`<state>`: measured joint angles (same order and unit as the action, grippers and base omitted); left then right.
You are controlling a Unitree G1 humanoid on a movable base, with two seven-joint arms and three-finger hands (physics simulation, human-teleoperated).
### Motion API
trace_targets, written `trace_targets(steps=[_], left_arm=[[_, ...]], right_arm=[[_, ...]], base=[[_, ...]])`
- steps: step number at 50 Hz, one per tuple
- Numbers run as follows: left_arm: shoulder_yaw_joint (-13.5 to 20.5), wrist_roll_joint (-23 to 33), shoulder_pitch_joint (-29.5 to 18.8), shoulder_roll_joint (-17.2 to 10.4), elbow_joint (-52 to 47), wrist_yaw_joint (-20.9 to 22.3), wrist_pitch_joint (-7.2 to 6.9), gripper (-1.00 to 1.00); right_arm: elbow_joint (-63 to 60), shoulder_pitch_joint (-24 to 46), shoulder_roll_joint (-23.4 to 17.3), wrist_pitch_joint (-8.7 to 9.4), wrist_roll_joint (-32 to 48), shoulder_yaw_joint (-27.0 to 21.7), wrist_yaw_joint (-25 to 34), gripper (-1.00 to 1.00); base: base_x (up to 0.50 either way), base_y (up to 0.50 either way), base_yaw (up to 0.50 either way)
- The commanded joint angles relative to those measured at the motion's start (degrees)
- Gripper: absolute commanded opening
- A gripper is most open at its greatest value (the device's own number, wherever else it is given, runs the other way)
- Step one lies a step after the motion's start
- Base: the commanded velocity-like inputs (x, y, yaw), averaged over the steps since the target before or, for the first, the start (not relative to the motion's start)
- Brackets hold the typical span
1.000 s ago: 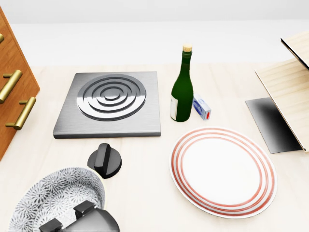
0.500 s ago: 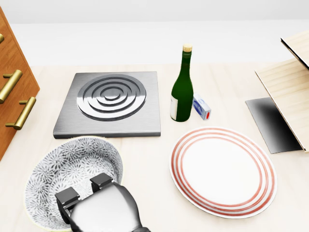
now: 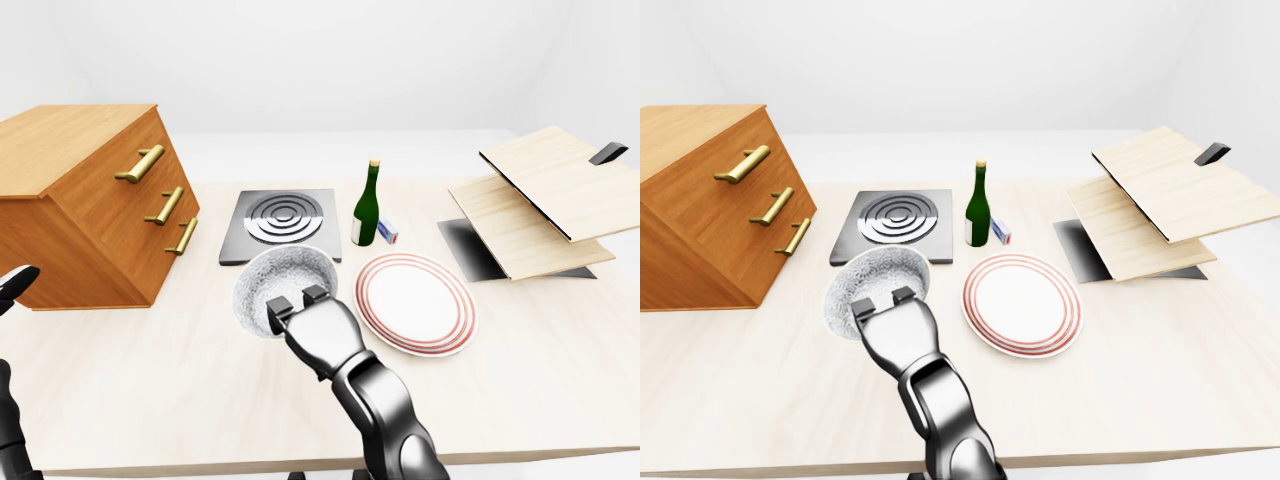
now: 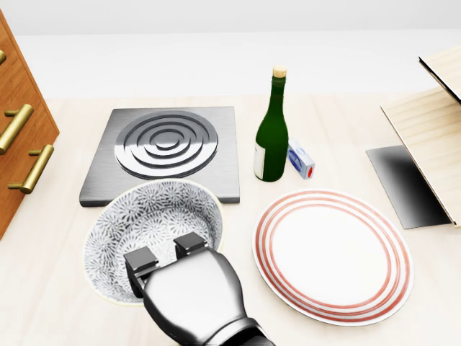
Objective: Pick up the akita bowl and put it on the plate.
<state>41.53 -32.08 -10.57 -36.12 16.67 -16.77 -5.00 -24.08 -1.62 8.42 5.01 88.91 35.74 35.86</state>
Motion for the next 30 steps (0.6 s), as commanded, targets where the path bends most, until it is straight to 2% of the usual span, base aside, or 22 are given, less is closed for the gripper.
trace_targets(steps=[1,30], left_arm=[[-0.18,0.07,-0.17,0.0,0.63,0.03,0.0,1.0],[-0.23,-0.05,-0.01,-0.06,0.31,-0.28,0.0,1.0]], right_arm=[[-3.41,1.04,-0.74,-0.01,2.8,-4.46,1.29,-1.0],[-7.13,2.52,-1.85,-0.01,2.49,-12.63,2.16,-1.0]], base=[[0.0,0.0,0.0],[0.0,0.0,0.0]])
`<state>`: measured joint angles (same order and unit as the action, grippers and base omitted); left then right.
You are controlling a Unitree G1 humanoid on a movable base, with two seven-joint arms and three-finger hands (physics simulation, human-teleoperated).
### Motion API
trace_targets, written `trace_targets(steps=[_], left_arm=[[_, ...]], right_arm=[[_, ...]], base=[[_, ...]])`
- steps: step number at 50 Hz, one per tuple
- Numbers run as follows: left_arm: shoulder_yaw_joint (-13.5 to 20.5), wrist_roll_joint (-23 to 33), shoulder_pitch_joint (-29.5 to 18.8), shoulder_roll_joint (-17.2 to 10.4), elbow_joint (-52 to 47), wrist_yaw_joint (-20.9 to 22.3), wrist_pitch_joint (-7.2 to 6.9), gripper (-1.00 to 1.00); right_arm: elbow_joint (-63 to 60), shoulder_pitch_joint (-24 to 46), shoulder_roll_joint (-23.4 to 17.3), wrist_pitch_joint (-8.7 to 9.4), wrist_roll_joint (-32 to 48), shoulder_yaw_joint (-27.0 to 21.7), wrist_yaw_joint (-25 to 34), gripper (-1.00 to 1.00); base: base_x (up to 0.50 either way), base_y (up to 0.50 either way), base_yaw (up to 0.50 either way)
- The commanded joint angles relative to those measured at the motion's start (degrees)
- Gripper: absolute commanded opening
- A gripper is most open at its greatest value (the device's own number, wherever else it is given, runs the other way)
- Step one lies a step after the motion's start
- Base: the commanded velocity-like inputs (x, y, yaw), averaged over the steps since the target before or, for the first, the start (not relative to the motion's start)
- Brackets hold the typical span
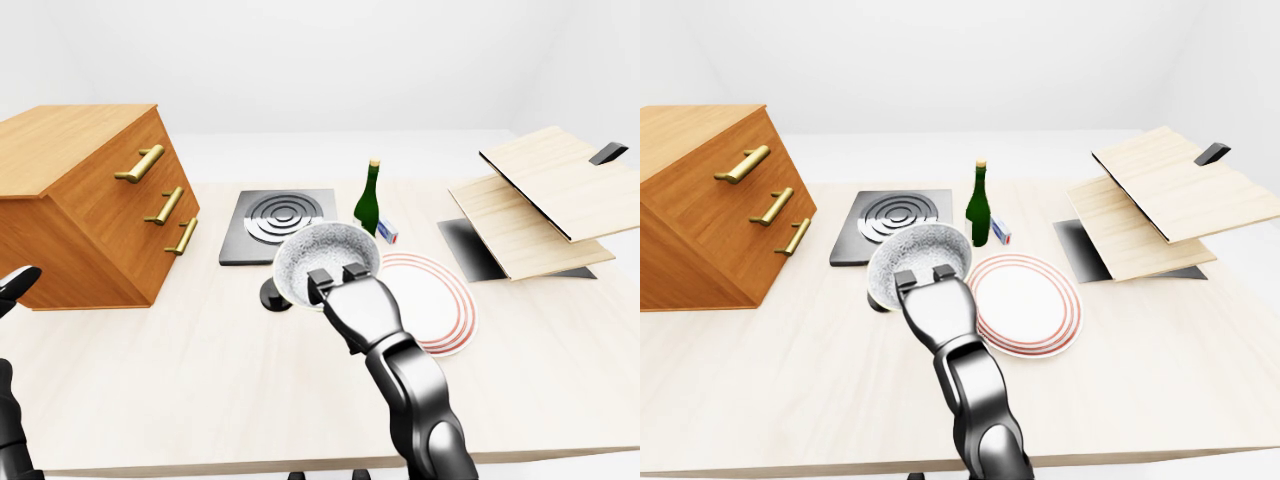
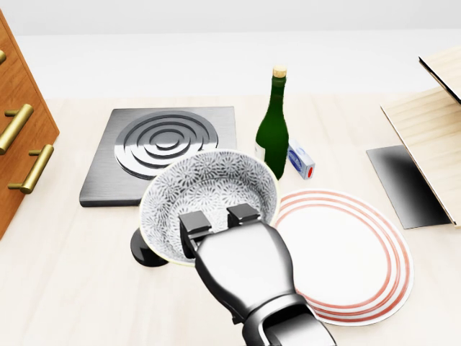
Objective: Pick up the akita bowl and put it on the plate.
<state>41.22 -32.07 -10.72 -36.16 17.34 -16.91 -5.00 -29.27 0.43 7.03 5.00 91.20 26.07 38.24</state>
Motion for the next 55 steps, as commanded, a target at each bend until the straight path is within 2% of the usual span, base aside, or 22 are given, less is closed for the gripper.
trace_targets(steps=[1,13,19,27,55], left_arm=[[0.09,-0.05,0.14,-0.02,-0.39,-0.14,0.0,1.0],[-0.35,0.39,-0.42,0.12,1.59,0.45,0.0,1.0],[0.6,-0.34,0.57,-0.23,-1.61,-0.28,0.0,1.0],[0.59,0.09,0.16,-0.1,-1.02,-0.07,0.0,1.0],[-0.24,0.1,-0.2,-0.09,0.75,0.05,0.0,1.0]], right_arm=[[-1.95,0.46,-0.46,0.0,0.19,-2.98,-0.23,-1.0],[-2.33,0.4,-1.14,0.0,-0.29,-4.78,-0.42,-1.0],[-2.94,0.55,-1.7,0.0,-0.37,-6.16,-0.05,-1.0],[-2.97,0.84,-2.62,0.0,-0.38,-8.47,-0.58,-1.0],[-2.19,1.06,-4.66,0.0,3.39,-12.09,-2.63,-1.0]], base=[[0.0,0.0,0.0],[0.0,0.0,0.0],[0.0,0.0,0.0],[0.0,0.0,0.0],[0.0,0.0,0.0]])
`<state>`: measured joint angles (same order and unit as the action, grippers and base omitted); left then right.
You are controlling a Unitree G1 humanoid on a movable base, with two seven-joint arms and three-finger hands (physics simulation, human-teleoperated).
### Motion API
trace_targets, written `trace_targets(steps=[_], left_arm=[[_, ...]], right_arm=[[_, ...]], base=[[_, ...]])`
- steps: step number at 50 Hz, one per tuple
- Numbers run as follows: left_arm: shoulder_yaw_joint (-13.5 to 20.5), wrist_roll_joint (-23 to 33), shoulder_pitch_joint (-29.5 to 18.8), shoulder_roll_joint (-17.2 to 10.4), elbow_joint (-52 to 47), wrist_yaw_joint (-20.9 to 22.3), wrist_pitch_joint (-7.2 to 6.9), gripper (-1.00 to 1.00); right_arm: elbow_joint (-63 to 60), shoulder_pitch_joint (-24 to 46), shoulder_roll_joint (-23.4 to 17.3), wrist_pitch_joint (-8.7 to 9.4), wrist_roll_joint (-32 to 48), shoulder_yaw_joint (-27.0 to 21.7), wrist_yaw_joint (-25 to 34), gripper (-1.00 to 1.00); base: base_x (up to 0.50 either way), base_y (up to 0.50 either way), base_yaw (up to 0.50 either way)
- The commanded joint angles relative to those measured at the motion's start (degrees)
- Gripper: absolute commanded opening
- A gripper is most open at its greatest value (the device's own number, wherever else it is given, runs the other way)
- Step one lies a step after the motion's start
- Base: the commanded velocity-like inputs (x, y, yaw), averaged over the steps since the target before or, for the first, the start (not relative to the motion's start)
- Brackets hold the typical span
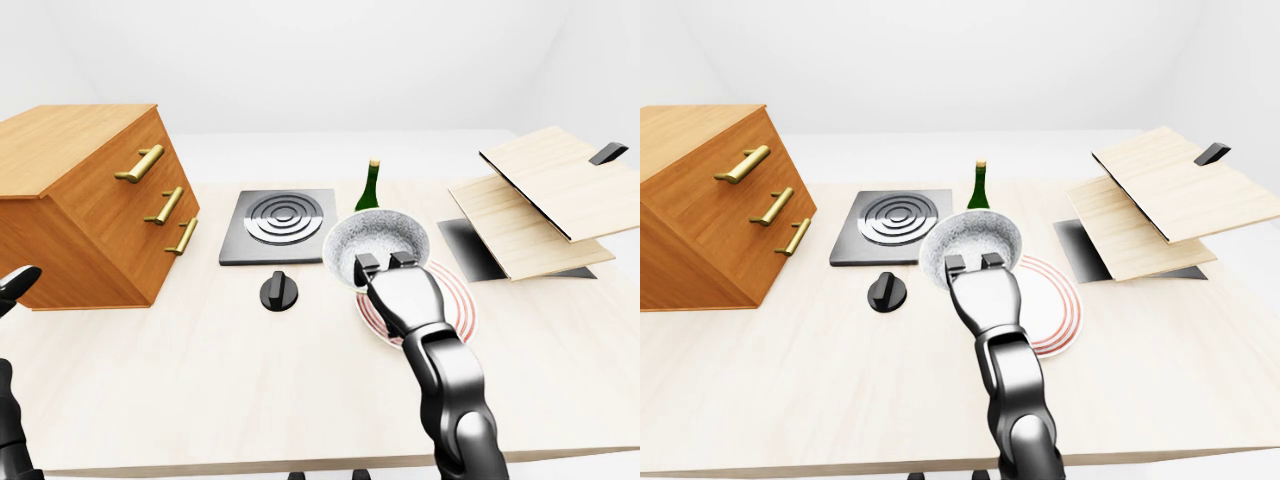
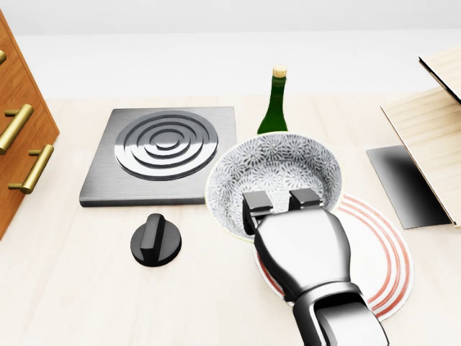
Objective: Pick up the akita bowl and put it on the plate.
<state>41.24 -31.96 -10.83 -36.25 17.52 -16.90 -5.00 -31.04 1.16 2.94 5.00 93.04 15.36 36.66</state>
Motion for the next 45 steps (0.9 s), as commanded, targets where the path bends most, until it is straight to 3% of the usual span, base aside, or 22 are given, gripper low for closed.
trace_targets(steps=[1,45], left_arm=[[-0.22,-0.08,-0.02,-0.03,0.38,0.0,0.0,1.0],[-0.17,0.07,-0.24,0.08,0.54,-0.02,0.0,1.0]], right_arm=[[-0.43,0.31,-0.64,0.0,1.44,-1.51,-1.09,-1.0],[1.16,-0.5,-4.55,0.0,-0.42,-9.35,-3.19,-1.0]], base=[[0.0,0.0,0.0],[0.0,0.0,0.0]])
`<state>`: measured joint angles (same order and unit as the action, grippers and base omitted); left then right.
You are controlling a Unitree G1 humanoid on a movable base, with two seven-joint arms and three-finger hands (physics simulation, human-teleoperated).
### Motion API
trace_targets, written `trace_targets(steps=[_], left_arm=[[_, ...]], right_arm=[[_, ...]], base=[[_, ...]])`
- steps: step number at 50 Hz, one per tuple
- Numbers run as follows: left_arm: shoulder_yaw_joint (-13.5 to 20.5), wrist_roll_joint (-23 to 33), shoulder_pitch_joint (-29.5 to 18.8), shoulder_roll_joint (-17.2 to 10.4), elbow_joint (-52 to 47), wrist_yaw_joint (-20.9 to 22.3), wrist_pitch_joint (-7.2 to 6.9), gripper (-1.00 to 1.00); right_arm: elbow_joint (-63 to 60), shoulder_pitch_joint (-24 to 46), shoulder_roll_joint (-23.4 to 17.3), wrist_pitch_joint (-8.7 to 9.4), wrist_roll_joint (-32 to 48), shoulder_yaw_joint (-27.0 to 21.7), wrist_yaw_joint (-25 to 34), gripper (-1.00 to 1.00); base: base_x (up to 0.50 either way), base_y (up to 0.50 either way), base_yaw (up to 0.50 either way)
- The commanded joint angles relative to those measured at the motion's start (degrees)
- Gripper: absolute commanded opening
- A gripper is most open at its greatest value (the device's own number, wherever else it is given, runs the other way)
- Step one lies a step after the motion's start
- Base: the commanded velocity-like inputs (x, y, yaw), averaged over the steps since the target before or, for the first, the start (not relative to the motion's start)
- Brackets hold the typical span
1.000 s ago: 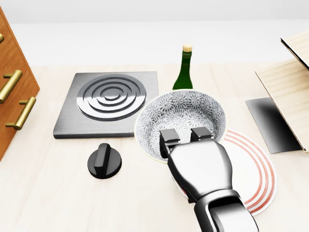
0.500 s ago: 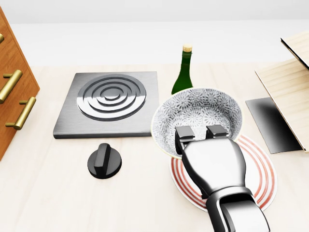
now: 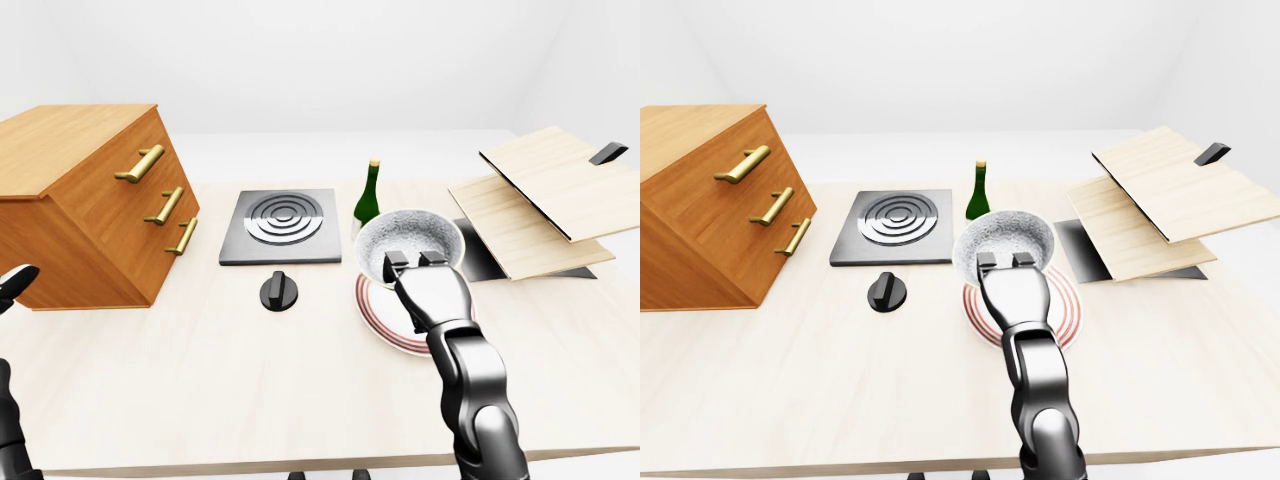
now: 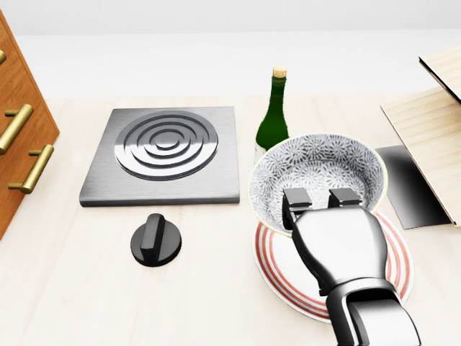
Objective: Pick up the akita bowl and put it on the plate.
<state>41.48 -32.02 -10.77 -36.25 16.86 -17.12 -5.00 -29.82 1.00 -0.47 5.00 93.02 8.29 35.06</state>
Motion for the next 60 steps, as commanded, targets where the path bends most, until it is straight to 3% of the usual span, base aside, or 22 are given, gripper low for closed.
trace_targets(steps=[1,60], left_arm=[[-0.4,0.0,-0.24,-0.01,0.94,0.08,0.0,1.0],[-0.04,-0.12,-0.21,-0.03,0.66,-0.16,0.0,1.0]], right_arm=[[0.07,-0.51,-1.39,-0.1,-0.54,-2.62,-1.83,-1.0],[10.88,-0.57,-2.51,0.0,-3.36,-2.82,-10.39,-1.0]], base=[[0.0,0.0,0.0],[0.0,0.0,0.0]])
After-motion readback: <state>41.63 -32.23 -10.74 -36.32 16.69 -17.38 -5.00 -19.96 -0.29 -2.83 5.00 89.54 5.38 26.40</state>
